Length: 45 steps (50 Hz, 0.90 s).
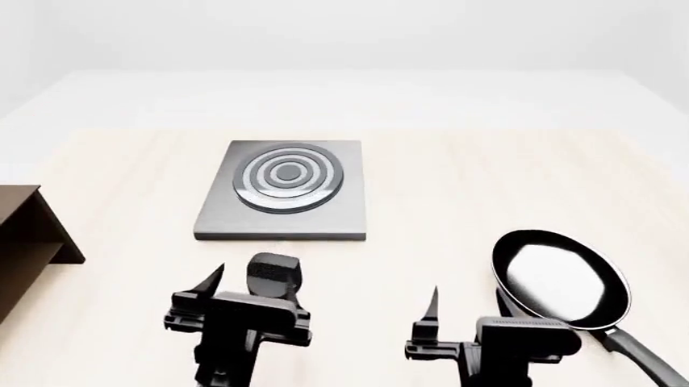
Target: Turn on the stove and put the frying pan on it.
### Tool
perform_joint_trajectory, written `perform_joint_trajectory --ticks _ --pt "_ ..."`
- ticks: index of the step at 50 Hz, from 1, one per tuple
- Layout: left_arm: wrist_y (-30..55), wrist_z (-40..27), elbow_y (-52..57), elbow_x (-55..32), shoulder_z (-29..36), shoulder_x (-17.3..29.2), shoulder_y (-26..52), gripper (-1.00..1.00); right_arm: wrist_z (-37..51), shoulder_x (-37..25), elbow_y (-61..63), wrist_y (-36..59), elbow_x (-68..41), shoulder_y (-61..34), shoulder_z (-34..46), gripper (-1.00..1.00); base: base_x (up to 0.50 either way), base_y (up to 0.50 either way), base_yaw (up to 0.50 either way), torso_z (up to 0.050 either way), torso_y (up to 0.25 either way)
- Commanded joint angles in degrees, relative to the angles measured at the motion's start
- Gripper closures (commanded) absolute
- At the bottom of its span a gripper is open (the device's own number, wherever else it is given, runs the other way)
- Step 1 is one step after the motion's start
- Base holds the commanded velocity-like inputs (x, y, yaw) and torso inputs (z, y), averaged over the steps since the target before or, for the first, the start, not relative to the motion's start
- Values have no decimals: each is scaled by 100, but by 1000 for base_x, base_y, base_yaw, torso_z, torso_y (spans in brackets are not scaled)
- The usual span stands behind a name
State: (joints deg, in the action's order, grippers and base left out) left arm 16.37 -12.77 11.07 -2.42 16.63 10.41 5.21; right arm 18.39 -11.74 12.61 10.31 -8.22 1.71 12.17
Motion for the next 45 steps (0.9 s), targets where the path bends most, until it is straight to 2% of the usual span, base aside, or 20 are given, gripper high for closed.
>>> perform_joint_trajectory --ticks 1,8,15,20,21,23,28,32,33,37,43,44,45 --pt "530 227 1089 -286 -369 77 -262 -100 -172 -46 516 472 -96 -58 -126 -100 0 0 0 0 0" --pt "784 213 1170 -511 -586 116 -211 -100 -163 -378 1705 1630 -234 -197 -127 -100 0 0 0 0 0" --pt "565 202 1105 -552 -654 179 -372 -100 -157 -890 2846 2906 -357 -332 -261 -100 0 0 0 0 0" --pt "451 168 1042 -518 -652 200 -398 -100 -151 -1015 3052 3181 -382 -339 -307 -100 0 0 0 0 0" --pt "300 136 922 -428 -630 217 -435 -100 -156 -1094 3338 3594 -537 -409 -507 -100 0 0 0 0 0" --pt "230 96 899 -381 -624 230 -459 -100 -181 -1155 3438 3781 -597 -471 -553 -100 0 0 0 0 0" --pt "75 61 765 -369 -644 252 -506 -100 -188 -1580 3834 4813 -591 -972 -447 -100 0 0 0 0 0" --pt "-29 55 677 -369 -622 257 -538 -100 -267 -1944 4057 5479 -571 -1313 -256 -100 0 0 0 0 0" --pt "-67 75 669 -379 -607 261 -550 -100 -314 -2017 4160 6049 -658 -1589 -358 -100 0 0 0 0 0" --pt "-222 118 592 -352 -526 286 -590 -100 -556 -2323 4276 7084 -870 -2125 -366 -100 0 0 0 0 0" --pt "-195 126 662 -411 -524 310 -592 -100 -817 -2970 4048 7909 -1103 -2623 171 -100 0 0 0 0 0" --pt "-165 126 687 -472 -562 305 -587 -100 -713 -3105 3840 7965 -1514 -2653 70 -100 0 0 0 0 0" --pt "-167 118 699 -483 -572 306 -591 -100 -188 -3427 3605 7966 -2331 -2829 101 -100 0 0 0 0 0"
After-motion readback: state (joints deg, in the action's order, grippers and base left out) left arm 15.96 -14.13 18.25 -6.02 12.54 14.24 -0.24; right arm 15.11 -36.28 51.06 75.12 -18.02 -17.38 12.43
